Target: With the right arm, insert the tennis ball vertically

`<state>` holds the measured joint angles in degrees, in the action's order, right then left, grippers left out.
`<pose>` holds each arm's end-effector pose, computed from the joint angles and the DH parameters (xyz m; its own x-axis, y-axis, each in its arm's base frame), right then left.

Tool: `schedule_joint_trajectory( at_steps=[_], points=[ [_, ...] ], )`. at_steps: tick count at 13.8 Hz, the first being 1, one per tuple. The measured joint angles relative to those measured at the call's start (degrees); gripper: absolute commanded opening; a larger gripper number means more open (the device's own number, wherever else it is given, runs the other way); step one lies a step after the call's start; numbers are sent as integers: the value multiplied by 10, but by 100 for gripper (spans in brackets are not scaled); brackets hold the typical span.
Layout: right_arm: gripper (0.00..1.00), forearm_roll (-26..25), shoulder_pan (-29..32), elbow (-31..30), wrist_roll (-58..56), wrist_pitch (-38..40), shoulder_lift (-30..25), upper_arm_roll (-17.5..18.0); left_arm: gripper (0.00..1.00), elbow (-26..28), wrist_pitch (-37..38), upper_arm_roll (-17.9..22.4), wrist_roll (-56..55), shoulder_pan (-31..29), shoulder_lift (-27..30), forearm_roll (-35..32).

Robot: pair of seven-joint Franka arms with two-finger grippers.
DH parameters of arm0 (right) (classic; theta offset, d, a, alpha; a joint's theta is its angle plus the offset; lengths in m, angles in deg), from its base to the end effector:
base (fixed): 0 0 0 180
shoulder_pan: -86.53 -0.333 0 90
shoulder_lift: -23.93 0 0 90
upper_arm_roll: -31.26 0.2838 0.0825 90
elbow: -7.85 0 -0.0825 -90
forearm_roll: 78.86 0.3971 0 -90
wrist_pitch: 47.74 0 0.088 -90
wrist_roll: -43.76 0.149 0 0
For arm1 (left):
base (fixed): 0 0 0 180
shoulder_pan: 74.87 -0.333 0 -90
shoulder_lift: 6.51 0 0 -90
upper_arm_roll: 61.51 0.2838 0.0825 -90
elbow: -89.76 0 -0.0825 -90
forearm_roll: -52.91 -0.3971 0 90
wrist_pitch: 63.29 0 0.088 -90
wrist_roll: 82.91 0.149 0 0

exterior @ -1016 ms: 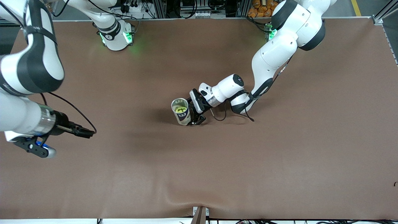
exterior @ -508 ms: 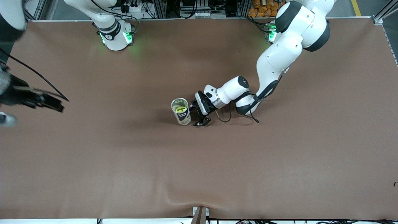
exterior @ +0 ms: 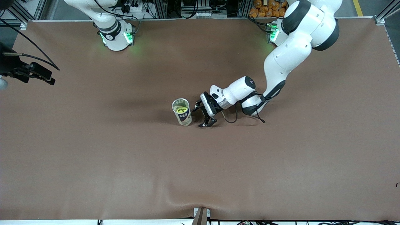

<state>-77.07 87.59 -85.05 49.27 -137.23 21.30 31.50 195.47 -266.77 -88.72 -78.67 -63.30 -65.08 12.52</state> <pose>0.5528 -0.0032 0.5508 0.9938 -0.1099 -0.0165 -0.1104 -0.9934 -0.0296 0.4618 -0.4634 0.0752 0.2696 -0.5478 0.7919 -0.9213 -0.3861 0.0466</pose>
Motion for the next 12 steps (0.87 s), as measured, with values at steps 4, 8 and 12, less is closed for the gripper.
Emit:
schedule_joint_trajectory(
  at_steps=[4, 8, 12],
  points=[
    [100, -22, -4, 48, -7, 31, 11, 0, 100, 12, 0, -5, -58, -42, 7, -92],
    [100, -21, -6, 69, -7, 61, 14, -2, 100, 12, 0, -6, -117, -75, 7, -165],
    [100, -20, -10, 69, -13, 61, 16, -8, 100, 10, 0, -26, -122, -121, 8, -166]
  ],
)
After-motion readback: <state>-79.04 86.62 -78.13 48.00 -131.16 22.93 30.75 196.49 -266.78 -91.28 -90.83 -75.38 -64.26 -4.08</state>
